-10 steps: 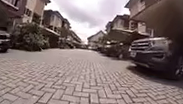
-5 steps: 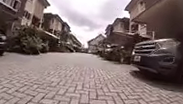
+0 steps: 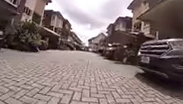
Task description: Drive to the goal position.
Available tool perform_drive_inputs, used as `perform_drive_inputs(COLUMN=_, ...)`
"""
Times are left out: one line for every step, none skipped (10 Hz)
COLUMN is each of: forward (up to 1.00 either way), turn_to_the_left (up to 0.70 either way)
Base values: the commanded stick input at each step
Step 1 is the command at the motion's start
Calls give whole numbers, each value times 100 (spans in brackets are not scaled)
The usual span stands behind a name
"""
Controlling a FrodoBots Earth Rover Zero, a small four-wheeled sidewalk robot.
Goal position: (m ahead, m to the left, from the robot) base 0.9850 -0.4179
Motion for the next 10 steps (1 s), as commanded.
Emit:
perform_drive_inputs(forward=70, turn_to_the_left=0)
perform_drive_inputs(forward=70, turn_to_the_left=0)
perform_drive_inputs(forward=70, turn_to_the_left=0)
perform_drive_inputs(forward=70, turn_to_the_left=0)
perform_drive_inputs(forward=70, turn_to_the_left=0)
perform_drive_inputs(forward=70, turn_to_the_left=0)
perform_drive_inputs(forward=70, turn_to_the_left=0)
perform_drive_inputs(forward=70, turn_to_the_left=0)
perform_drive_inputs(forward=70, turn_to_the_left=0)
perform_drive_inputs(forward=70, turn_to_the_left=0)
